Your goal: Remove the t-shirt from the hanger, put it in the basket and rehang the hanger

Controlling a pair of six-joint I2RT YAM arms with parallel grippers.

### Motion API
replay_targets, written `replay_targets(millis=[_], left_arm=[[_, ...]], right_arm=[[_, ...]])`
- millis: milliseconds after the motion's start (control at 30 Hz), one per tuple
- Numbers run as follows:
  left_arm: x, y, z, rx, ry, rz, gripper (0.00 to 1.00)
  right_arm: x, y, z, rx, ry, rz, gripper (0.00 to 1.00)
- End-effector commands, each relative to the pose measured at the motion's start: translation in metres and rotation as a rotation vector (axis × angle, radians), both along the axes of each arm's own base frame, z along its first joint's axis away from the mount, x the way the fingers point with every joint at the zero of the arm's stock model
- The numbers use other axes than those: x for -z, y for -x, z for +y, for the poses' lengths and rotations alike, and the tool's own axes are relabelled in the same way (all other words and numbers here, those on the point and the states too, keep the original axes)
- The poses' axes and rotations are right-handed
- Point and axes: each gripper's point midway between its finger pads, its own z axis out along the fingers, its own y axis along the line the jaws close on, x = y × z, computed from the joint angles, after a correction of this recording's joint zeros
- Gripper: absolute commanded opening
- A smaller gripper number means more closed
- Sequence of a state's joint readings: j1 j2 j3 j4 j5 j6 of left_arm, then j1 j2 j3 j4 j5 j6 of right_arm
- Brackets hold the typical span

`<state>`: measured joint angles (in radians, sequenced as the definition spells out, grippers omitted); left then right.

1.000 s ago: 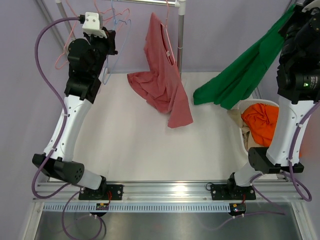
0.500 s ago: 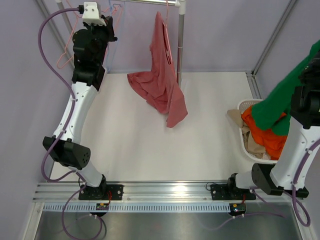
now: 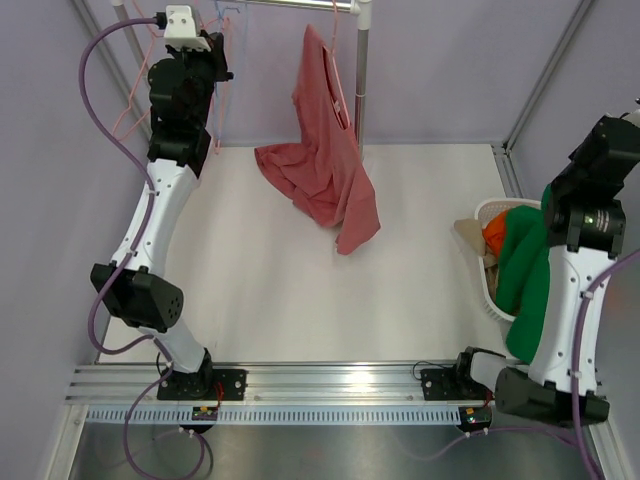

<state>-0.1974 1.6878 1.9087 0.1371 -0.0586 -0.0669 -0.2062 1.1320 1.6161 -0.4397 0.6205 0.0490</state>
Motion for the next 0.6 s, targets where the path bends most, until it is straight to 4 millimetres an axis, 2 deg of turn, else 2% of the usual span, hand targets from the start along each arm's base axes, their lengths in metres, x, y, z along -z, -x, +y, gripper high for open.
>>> replay_targets(millis=[0,33,100,200,300,400,433,467,500,567], left_arm=[[-0.008,-0.010,0.007,0.012,0.037,-0.051,0.00],[-0.003,-0.012,0.008,0.013,0.040,-0.041,0.00],[0.000,-0.014,0.008,0.021,0.038,-0.040,0.00],[0.006,-0.018,0.008,0.021,0.037,-0.029,0.00],[0.009,-0.020,0.006,0.028,0.038,-0.022,0.00],[0.011,-0.021,0.007,0.026,0.040,-0.016,0.00],[0.012,-0.021,0.007,0.022,0.042,-0.014,0.06],[0.013,-0.021,0.008,0.018,0.046,-0.012,0.15],[0.012,-0.021,0.009,0.016,0.048,-0.014,0.27],[0.012,-0.020,0.008,0.020,0.046,-0.014,0.32]], right_arm=[[0.051,-0.031,-0.011,-0.070,-0.251,0.011,0.00],[0.067,-0.043,-0.017,-0.064,-0.277,0.056,0.00],[0.077,-0.042,-0.030,-0.016,-0.289,0.091,0.00],[0.099,-0.053,-0.049,-0.051,-0.375,0.115,0.00],[0.101,-0.054,-0.062,-0.048,-0.406,0.107,0.00],[0.096,-0.058,-0.056,-0.090,-0.400,0.108,0.00],[0.095,-0.060,-0.054,-0.103,-0.403,0.102,0.04],[0.095,-0.060,-0.053,-0.113,-0.402,0.101,0.22],[0.094,-0.060,-0.050,-0.128,-0.402,0.100,0.67],[0.091,-0.059,-0.049,-0.130,-0.397,0.089,0.73]])
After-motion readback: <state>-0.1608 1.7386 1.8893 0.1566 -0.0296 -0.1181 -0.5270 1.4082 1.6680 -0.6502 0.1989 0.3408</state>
